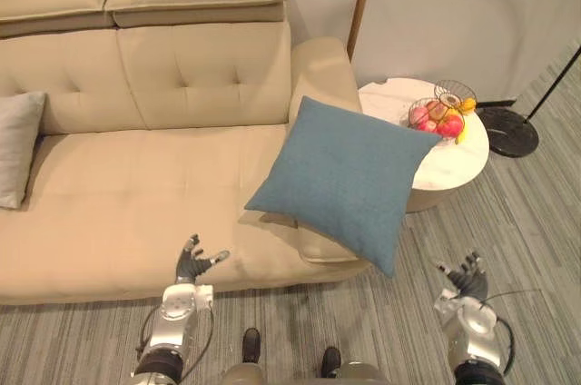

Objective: Pick up cushions and gather them together orderly.

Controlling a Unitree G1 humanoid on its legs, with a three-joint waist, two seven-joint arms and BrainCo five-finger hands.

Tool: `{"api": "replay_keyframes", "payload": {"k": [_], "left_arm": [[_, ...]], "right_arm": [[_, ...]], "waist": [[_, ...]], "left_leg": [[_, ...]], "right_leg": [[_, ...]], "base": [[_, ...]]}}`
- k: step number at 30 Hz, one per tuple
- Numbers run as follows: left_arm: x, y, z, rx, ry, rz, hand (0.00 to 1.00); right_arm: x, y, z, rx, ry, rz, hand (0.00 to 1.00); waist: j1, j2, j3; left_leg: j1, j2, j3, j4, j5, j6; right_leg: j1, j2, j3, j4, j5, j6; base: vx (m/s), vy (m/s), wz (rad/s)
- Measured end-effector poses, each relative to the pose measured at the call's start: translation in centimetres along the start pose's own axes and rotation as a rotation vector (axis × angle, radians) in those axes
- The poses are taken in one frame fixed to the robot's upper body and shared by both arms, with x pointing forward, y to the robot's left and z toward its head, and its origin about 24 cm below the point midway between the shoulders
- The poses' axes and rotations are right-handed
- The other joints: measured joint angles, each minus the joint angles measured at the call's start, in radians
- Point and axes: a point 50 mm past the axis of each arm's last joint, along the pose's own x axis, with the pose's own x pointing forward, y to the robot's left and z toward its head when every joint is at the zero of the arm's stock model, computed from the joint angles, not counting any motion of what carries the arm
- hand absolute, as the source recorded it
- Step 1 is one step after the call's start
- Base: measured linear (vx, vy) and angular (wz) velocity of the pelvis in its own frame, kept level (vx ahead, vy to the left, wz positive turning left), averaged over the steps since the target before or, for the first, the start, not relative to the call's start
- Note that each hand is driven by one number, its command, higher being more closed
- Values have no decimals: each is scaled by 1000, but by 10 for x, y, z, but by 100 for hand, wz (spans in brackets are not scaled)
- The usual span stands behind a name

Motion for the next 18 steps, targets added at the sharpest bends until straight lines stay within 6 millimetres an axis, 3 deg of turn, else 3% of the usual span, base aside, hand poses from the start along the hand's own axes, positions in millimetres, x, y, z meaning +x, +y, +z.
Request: {"api": "replay_keyframes", "payload": {"k": [4, 7, 10, 13, 18], "left_arm": [[12, -2, 29, -22, -102, 1, 0], [21, -3, 50, 2, -161, -13, 0], [46, -18, 110, 26, -301, -45, 0], [57, -36, 157, 19, -398, -85, 0], [61, -55, 205, 22, -495, -130, 0]], "right_arm": [[6, 10, 12, 11, -33, 27, 0], [13, 29, 26, 34, -67, 83, 0], [31, 66, 68, 81, -152, 170, 0], [34, 102, 105, 140, -234, 258, 0], [31, 128, 132, 191, -284, 316, 0]], "waist": [[1, 15, 9], [3, 27, 23], [19, 36, 59], [40, 37, 87], [46, 34, 110]], "left_leg": [[-2, -9, 3, -1, 3, 2], [-15, -8, 6, -1, 9, 6], [-111, -1, 22, -1, 64, 4], [-176, 9, 46, 0, 84, 2], [-248, 9, 79, -1, 101, 12]], "right_leg": [[4, -3, 6, -19, 14, 8], [-9, -4, 11, -22, 24, 5], [-118, 0, 19, 7, 51, -8], [-224, 5, 40, 73, 53, -11], [-342, -4, 66, 142, 52, -12]], "base": [[-23, 19, -2], [-25, 8, -3], [-110, -3, -6], [-149, -22, -21], [-99, 5, -15]]}}
